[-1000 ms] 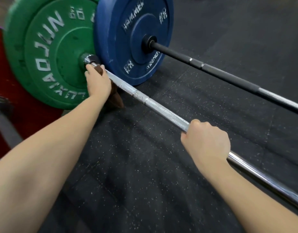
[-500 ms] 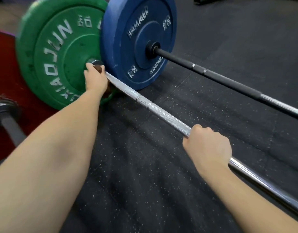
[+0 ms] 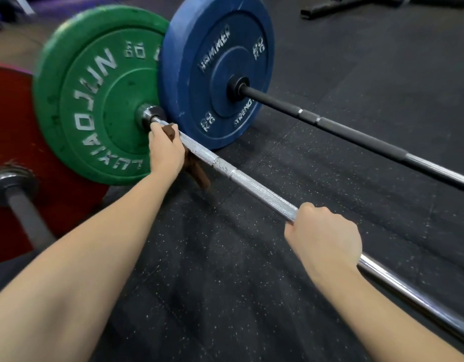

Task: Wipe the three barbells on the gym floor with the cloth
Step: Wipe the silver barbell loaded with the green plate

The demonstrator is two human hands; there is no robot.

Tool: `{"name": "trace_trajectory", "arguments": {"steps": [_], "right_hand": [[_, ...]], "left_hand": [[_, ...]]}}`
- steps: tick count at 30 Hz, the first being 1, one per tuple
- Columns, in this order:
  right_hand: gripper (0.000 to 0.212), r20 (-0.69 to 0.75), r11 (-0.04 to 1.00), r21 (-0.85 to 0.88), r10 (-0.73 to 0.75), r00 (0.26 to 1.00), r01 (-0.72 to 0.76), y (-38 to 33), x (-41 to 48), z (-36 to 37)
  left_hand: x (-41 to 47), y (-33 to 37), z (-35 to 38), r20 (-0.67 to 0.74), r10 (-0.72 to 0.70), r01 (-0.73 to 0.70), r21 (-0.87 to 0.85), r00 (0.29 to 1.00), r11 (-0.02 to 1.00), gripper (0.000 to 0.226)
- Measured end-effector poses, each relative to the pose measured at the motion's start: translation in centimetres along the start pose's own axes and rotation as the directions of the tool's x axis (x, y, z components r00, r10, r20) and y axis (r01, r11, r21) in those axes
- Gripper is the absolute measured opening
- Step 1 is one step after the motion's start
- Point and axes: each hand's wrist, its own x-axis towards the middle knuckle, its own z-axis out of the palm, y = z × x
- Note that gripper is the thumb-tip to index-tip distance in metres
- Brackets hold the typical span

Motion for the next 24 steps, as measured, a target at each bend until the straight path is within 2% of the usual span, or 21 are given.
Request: {"name": "trace_trajectory", "arguments": {"steps": [2,7,12,15,19,20,22,24], "right_hand": [[0.032,0.007,1.0,0.009,0.006,1.0,-0.006,0.0,0.0,-0.1],[0.037,0.014,1.0,0.016,0.007,1.0,-0.008,0.1,0.1,0.1],[0.03,0.014,0.999,0.042,0.005,1.0,-0.006,0.2,0.1,0.1],[0.028,0.009,0.999,0.036,0.0,1.0,0.0,0.3,0.2,0.2],[0.027,0.016,0.999,0.044,0.002,1.0,-0.002,0.2,0.1,0.1],[0.027,0.015,0.999,0.042,-0.003,1.0,0.003,0.3,0.1,0.1],[0.027,0.009,0.999,0.042,-0.01,1.0,0.009,0.3,0.1,0.1],[0.026,0.009,0.999,0.046,-0.012,1.0,0.011,0.4,0.0,0.1]], "left_hand": [[1.8,0.2,-0.5,-0.016,-0.056,0.057,0.05,0.998,0.997,0.042],[6.6,1.0,-1.4,0.004,-0.306,0.301,0.179,0.952,0.937,0.051],[5.0,0.7,-0.6,-0.022,-0.304,0.305,0.12,0.952,0.945,0.049],[2.6,0.6,-1.0,0.045,-0.27,0.264,0.099,0.962,0.959,0.048],[-1.2,1.3,-2.0,0.115,-0.202,0.207,-0.034,0.973,0.978,0.036],[-1.9,1.6,-2.3,0.124,-0.217,0.23,-0.106,0.968,0.967,0.03],[-2.7,2.4,-3.1,0.196,-0.311,0.358,-0.299,0.93,0.884,0.013],[-3.2,3.1,-4.0,0.186,-0.348,0.392,-0.34,0.919,0.855,0.011]]}}
